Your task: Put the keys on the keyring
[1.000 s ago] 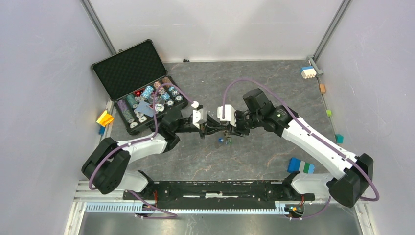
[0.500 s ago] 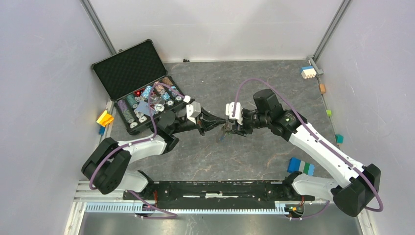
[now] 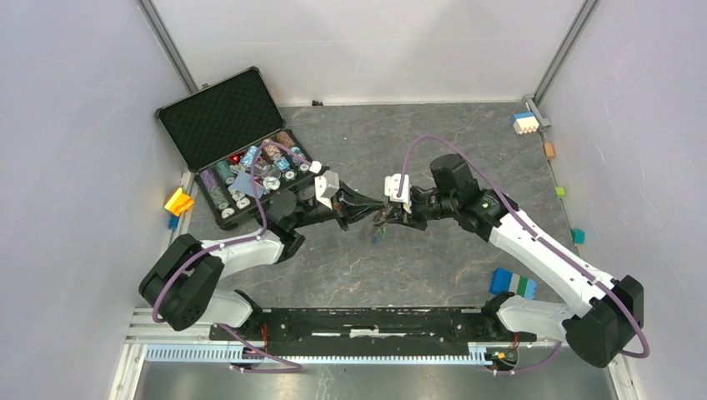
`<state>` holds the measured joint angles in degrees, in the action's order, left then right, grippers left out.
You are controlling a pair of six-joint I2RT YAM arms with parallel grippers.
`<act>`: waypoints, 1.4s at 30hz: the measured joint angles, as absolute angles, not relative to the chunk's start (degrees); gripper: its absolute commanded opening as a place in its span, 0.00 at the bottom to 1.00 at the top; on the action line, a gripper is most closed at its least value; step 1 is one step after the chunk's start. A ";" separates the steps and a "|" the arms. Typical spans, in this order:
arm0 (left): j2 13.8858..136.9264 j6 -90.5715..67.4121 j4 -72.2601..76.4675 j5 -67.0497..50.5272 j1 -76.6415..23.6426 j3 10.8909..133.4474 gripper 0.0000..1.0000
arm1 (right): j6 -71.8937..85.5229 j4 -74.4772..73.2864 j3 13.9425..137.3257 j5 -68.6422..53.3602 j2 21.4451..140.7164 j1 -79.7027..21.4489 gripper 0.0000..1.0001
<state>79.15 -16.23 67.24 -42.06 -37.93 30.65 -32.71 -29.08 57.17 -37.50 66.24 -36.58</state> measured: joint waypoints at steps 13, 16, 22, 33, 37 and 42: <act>80.97 -20.05 71.68 -42.06 -37.93 30.06 0.02 | -31.33 -26.46 56.49 -39.05 67.68 -36.29 0.10; 80.99 -20.49 72.40 -42.04 -37.78 29.78 0.02 | -31.55 -26.55 56.42 -39.05 67.68 -36.29 0.19; 80.99 -21.61 74.89 -41.34 -37.06 29.61 0.02 | -32.27 -26.74 55.02 -38.94 66.78 -36.18 0.41; 81.06 -22.59 76.44 -40.58 -36.97 29.61 0.02 | -31.59 -24.82 53.65 -40.73 66.61 -35.53 0.56; 81.10 -22.61 76.90 -40.58 -36.97 29.61 0.02 | -30.37 -22.87 53.04 -41.50 66.61 -34.50 0.53; 81.45 -22.61 76.90 -40.58 -36.97 29.61 0.02 | -27.68 -19.66 52.40 -42.39 66.61 -33.12 0.53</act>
<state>81.45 -22.61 76.90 -40.58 -36.97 29.61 -27.68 -19.66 52.40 -42.39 66.61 -33.12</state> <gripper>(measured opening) 0.040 0.527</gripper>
